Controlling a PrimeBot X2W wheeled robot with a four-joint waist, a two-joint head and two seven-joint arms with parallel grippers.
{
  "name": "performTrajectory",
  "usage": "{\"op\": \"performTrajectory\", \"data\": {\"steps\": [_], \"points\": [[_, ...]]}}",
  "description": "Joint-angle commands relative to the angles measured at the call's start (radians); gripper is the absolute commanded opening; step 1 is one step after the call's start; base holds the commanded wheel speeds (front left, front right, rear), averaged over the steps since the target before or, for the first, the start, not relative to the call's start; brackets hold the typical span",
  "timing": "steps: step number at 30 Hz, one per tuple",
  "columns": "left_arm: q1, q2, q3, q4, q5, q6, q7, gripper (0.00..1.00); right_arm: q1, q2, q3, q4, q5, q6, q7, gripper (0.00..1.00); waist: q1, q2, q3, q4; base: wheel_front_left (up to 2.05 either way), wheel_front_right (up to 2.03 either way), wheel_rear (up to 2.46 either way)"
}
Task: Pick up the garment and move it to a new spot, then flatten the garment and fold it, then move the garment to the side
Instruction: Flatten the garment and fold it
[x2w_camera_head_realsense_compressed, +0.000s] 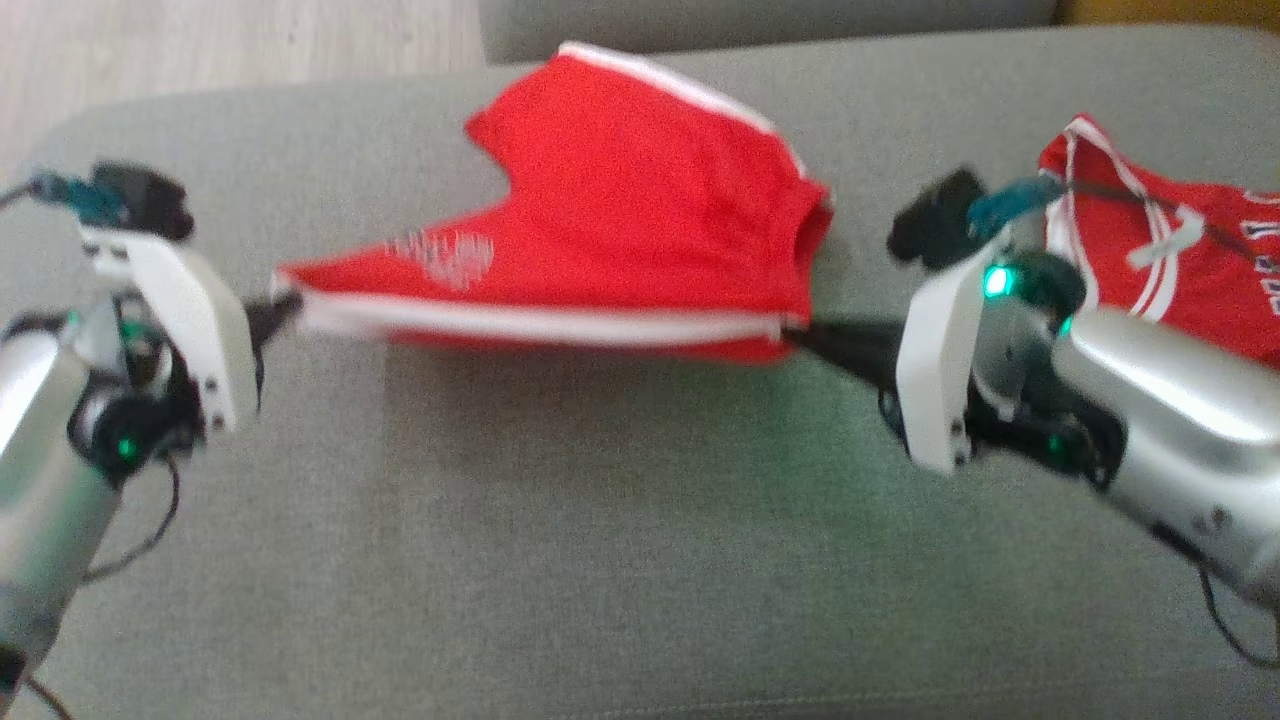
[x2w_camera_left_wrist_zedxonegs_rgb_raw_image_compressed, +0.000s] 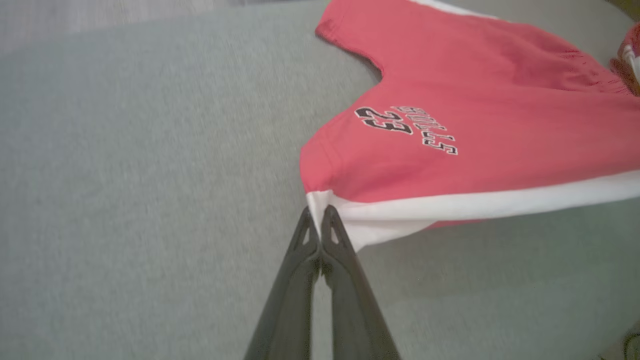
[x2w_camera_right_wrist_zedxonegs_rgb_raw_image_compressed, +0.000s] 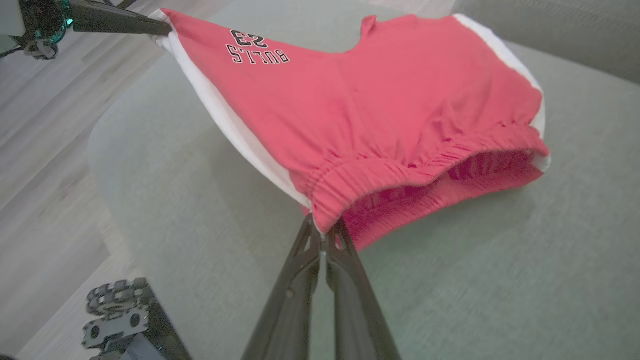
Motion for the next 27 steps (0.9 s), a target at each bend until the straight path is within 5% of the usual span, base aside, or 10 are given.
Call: {"op": "performTrajectory", "data": {"steps": [1, 7, 15, 22, 27], "points": [[0.000, 0.081, 0.037, -0.059, -0.032, 0.001, 0.047, 0.00, 0.047, -0.039, -0.017, -0.056, 0.014, 0.007, 0.031, 0.00, 0.0000, 0.0000, -0.053, -0.007, 0.00, 0.00, 0.00], [0.147, 0.201, 0.007, -0.258, -0.134, 0.035, 0.253, 0.00, 0.179, -0.121, -0.017, -0.184, 0.110, 0.007, 0.137, 0.00, 0.0000, 0.0000, -0.104, -0.021, 0.00, 0.00, 0.00], [0.246, 0.359, 0.025, -0.529, -0.232, 0.151, 0.398, 0.00, 0.287, -0.222, -0.030, -0.328, 0.156, 0.007, 0.285, 0.00, 0.0000, 0.0000, -0.108, -0.047, 0.00, 0.00, 0.00], [0.222, 0.406, 0.059, -0.612, -0.272, 0.203, 0.453, 0.00, 0.297, -0.185, -0.104, -0.349, 0.175, 0.007, 0.275, 0.00, 0.0000, 0.0000, -0.061, -0.077, 0.00, 0.00, 0.00], [0.135, 0.381, 0.101, -0.586, -0.305, 0.222, 0.486, 0.00, 0.284, -0.139, -0.205, -0.312, 0.250, 0.007, 0.237, 0.00, 0.0000, 0.0000, -0.004, -0.109, 0.00, 0.00, 0.00]]}}
